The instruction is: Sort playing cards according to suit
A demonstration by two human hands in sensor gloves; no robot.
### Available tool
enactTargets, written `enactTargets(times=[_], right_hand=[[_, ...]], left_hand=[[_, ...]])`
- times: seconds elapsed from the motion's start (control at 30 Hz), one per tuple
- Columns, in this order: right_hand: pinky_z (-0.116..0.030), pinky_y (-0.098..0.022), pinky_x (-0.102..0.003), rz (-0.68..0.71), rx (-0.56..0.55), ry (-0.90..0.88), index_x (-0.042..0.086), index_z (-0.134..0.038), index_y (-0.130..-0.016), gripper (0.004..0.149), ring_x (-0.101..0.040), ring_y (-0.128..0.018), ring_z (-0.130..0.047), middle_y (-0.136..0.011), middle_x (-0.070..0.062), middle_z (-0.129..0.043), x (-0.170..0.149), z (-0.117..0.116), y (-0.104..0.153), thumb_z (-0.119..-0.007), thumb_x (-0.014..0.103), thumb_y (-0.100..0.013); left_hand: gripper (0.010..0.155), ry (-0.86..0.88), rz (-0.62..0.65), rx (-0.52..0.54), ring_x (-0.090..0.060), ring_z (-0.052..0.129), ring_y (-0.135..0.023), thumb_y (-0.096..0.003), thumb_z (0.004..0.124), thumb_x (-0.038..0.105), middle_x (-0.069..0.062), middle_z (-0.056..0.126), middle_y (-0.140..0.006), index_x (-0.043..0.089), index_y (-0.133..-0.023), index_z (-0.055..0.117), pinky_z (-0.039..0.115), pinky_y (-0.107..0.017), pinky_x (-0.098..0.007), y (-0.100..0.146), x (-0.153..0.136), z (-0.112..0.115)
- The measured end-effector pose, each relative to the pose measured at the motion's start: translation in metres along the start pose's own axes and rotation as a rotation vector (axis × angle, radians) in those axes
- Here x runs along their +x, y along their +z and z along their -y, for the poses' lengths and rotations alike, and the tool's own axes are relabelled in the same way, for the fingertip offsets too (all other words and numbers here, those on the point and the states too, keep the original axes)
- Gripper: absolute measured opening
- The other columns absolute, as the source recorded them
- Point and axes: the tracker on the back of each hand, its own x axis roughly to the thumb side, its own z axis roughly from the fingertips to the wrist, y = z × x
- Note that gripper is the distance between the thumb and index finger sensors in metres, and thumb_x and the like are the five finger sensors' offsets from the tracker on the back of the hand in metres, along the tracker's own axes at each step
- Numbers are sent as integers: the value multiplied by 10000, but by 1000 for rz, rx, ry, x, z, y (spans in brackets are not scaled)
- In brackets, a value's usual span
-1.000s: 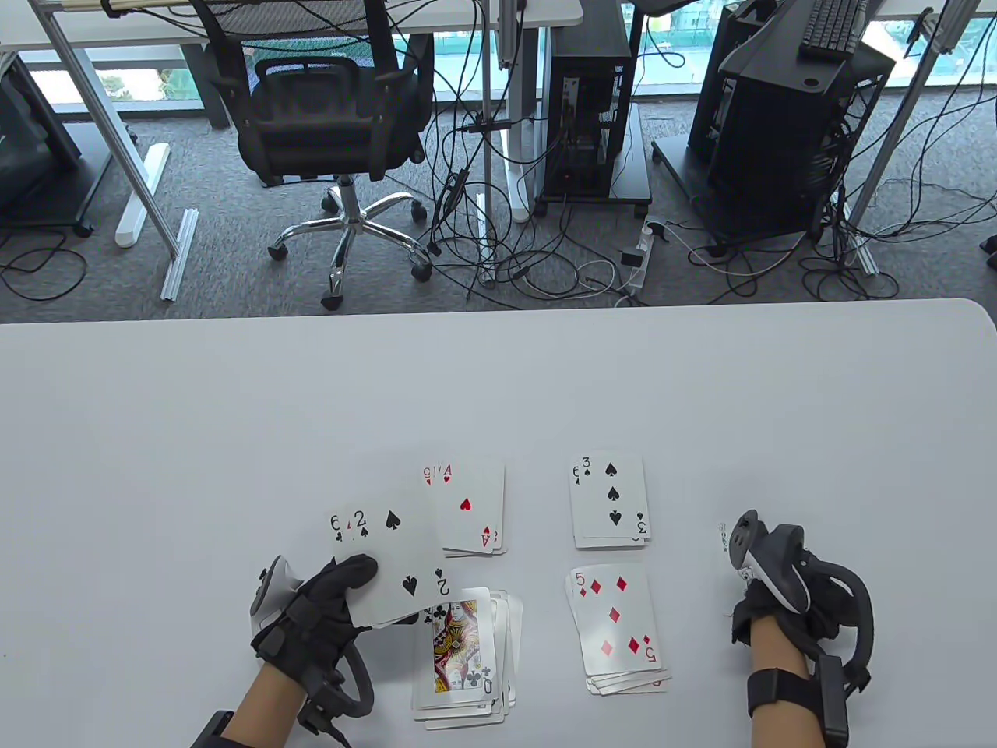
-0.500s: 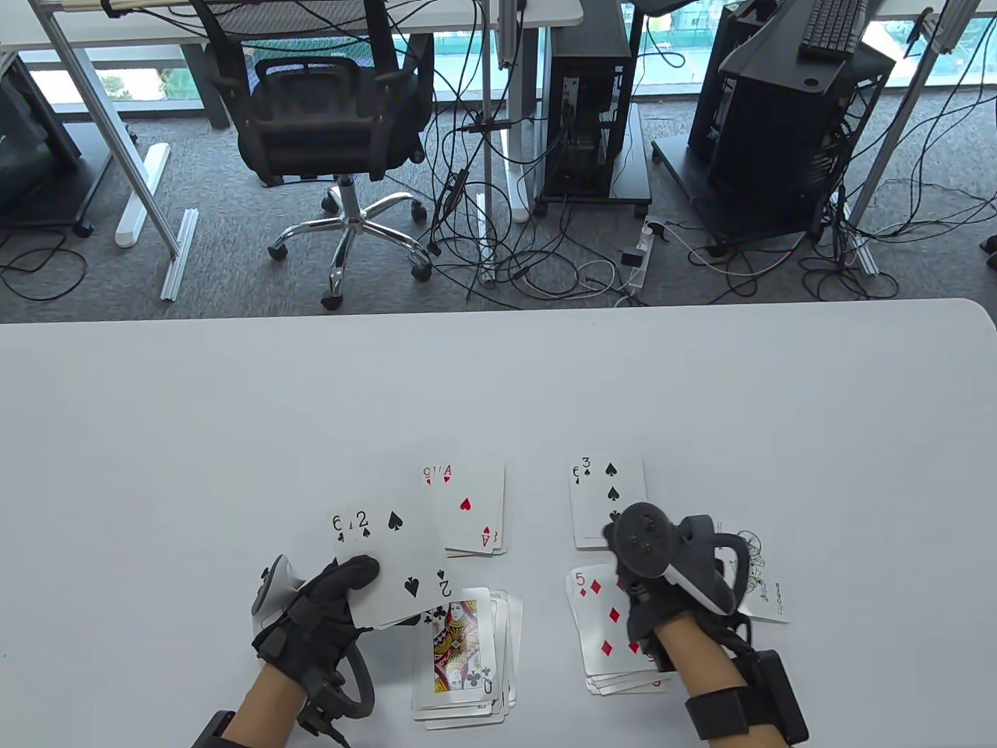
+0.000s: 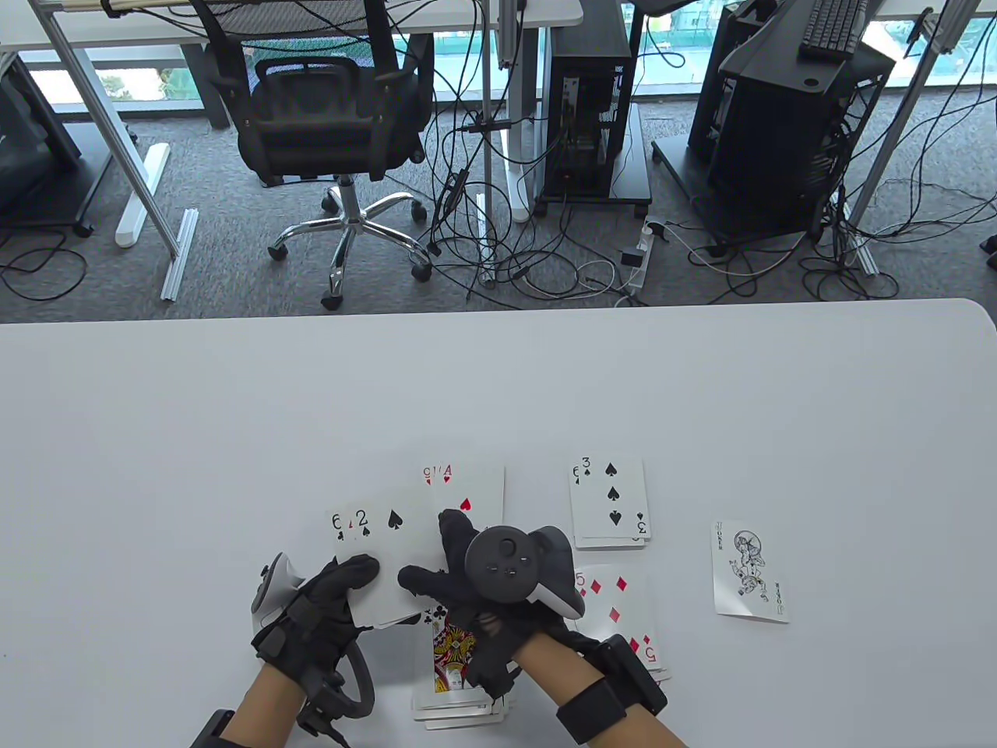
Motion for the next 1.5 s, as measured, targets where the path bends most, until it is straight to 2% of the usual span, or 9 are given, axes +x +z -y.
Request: enactTargets(times=[0.17, 0.33, 0.47, 0.63, 0.87, 1.03, 1.13, 1.33, 1.5], right_hand=[[-794, -417, -545, 0, -118, -3, -152, -584, -847, 668, -335, -463, -930, -561, -101, -849, -5, -2, 4, -778, 371, -479], [-809, -391, -533, -73, -91, -166, -123, -647, -803, 544, -313, -411, -947, -500, -89, -874, -11, -6, 3, -779, 295, -481], [-823, -371, -523, -89, -75, -231, -107, -705, -759, 428, -307, -370, -963, -454, -80, -900, -17, -3, 1, -726, 242, -512], [-808, -391, -551, -120, -75, -236, -118, -735, -772, 405, -358, -403, -964, -481, -123, -931, -26, 8, 0, -674, 199, -526], [-799, -398, -562, -202, -94, -305, -115, -739, -782, 402, -372, -412, -960, -489, -135, -932, -54, 41, -3, -664, 183, -523], [-798, -406, -554, -326, -145, -316, -111, -742, -785, 402, -357, -405, -961, -481, -124, -930, -92, 80, -8, -671, 186, -524], [-791, -404, -560, -470, -176, -369, -117, -740, -786, 402, -366, -403, -957, -480, -133, -929, -124, 95, -6, -675, 182, -525], [-786, -396, -572, -687, -152, -37, -128, -753, -781, 407, -380, -389, -955, -466, -148, -934, -178, 104, 2, -690, 177, -519], [-777, -404, -582, -777, -101, 122, -119, -762, -794, 411, -393, -392, -950, -470, -156, -934, -199, 101, 1, -700, 180, -519]], left_hand=[[511, -32, -5, -7, -381, 772, -898, -645, 613, 338, -116, 612, -1096, 191, -1105, 447, 766, -585, -494, -1, 0, -1], [511, -22, -15, -5, -378, 792, -874, -642, 620, 338, -119, 626, -1087, 188, -1102, 454, 771, -579, -490, -1, -3, -2], [514, -23, -16, -9, -376, 798, -870, -641, 620, 334, -118, 630, -1085, 187, -1103, 450, 775, -578, -484, -1, -3, -2], [513, -19, -11, -13, -379, 790, -878, -641, 621, 330, -119, 626, -1087, 189, -1104, 451, 775, -579, -484, -1, -3, -1], [509, -11, 2, -9, -374, 796, -876, -641, 617, 330, -115, 632, -1085, 192, -1103, 453, 780, -576, -478, -1, -1, -2], [508, -9, -2, 3, -374, 796, -875, -642, 616, 332, -115, 632, -1085, 193, -1103, 454, 781, -575, -477, -1, -2, -3], [509, -10, 2, 6, -373, 797, -875, -642, 615, 335, -113, 633, -1084, 192, -1103, 454, 782, -575, -476, -1, -1, -3], [509, -6, 5, 17, -372, 797, -875, -643, 613, 338, -116, 633, -1084, 190, -1103, 454, 782, -575, -474, 0, -1, -4], [508, -4, 0, 21, -370, 797, -876, -643, 614, 339, -113, 634, -1084, 192, -1103, 456, 784, -574, -473, 0, -1, -3]])
